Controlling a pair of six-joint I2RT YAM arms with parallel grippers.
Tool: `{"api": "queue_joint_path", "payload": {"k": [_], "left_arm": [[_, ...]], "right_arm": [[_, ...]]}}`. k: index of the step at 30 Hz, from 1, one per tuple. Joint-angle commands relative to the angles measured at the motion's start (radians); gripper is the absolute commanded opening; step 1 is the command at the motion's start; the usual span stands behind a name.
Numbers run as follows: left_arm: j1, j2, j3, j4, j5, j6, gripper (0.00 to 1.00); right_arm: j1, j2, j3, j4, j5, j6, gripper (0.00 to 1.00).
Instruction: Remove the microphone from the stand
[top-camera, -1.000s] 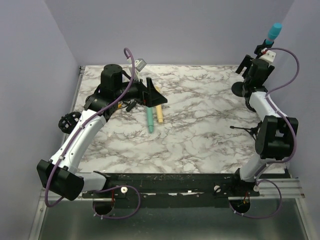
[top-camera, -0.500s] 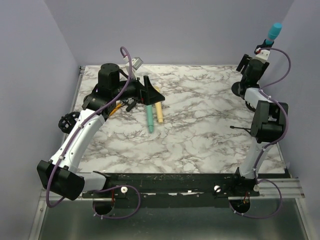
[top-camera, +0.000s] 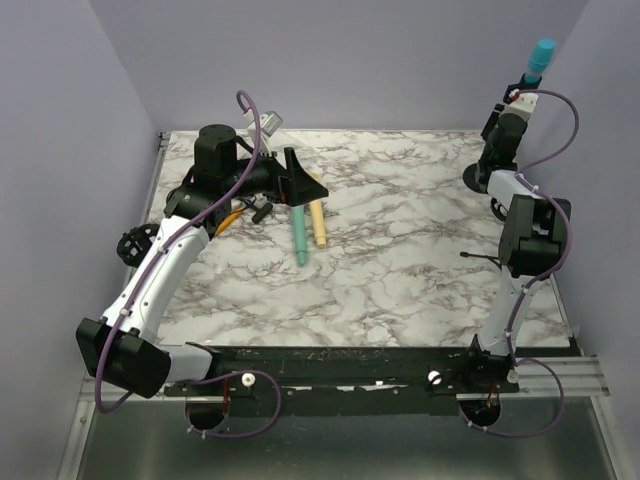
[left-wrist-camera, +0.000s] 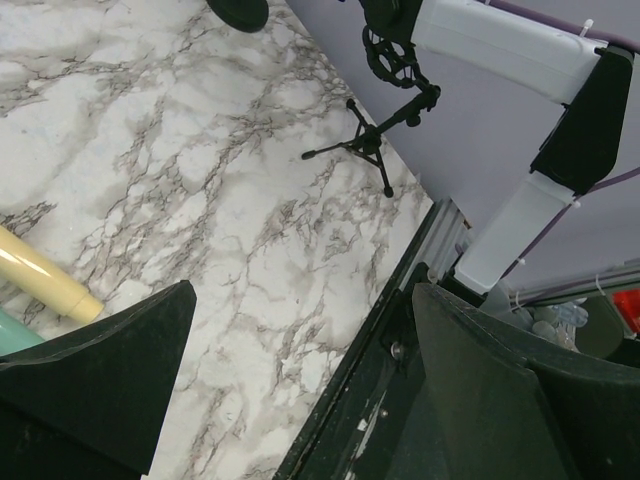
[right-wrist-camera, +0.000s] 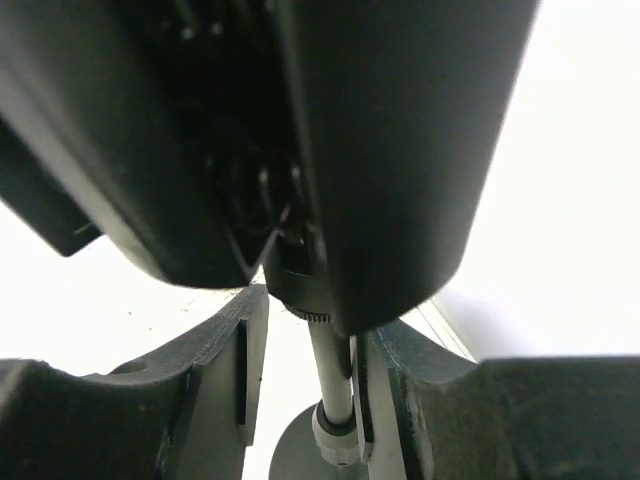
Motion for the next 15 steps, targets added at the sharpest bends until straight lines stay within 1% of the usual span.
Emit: {"api": "queue_joint_path", "payload": {"k": [1, 2, 4, 6, 9, 11, 15], "left_arm": [[0.01, 0.008, -0.012, 0.037, 0.038, -0.015, 0.94], [0.01, 0.01, -0.012, 0.036, 0.038, -0.015, 0.94], [0.01, 0.013, -0.013, 0.037, 0.035, -0.015, 0.94], [0.01, 0.016, -0.013, 0.034, 0.036, -0.015, 0.94], [0.011, 0.018, -0.013, 0.034, 0.035, -0.015, 0.94], [0.011, 0.018, -0.013, 0.035, 0.034, -0.015, 0.94], [0.012, 0.016, -0.014, 0.034, 0.035, -0.015, 0.94]], "right_arm": [[-0.006, 0.029, 0.02, 0.022, -0.069, -0.009, 0.42], [-0.006, 0.029, 0.017, 0.023, -0.076, -0.009, 0.4], [-0.006, 0.025, 0.004, 0.03, -0.095, -0.009, 0.33], [-0.003, 0.019, -0.011, 0.038, -0.098, 0.031, 0.25], [0.007, 0.012, -0.025, 0.045, -0.121, 0.037, 0.19], [0.021, 0.009, -0.03, 0.04, -0.145, 0.035, 0.12], [0.058, -0.009, -0.048, 0.034, -0.172, 0.023, 0.03]]}}
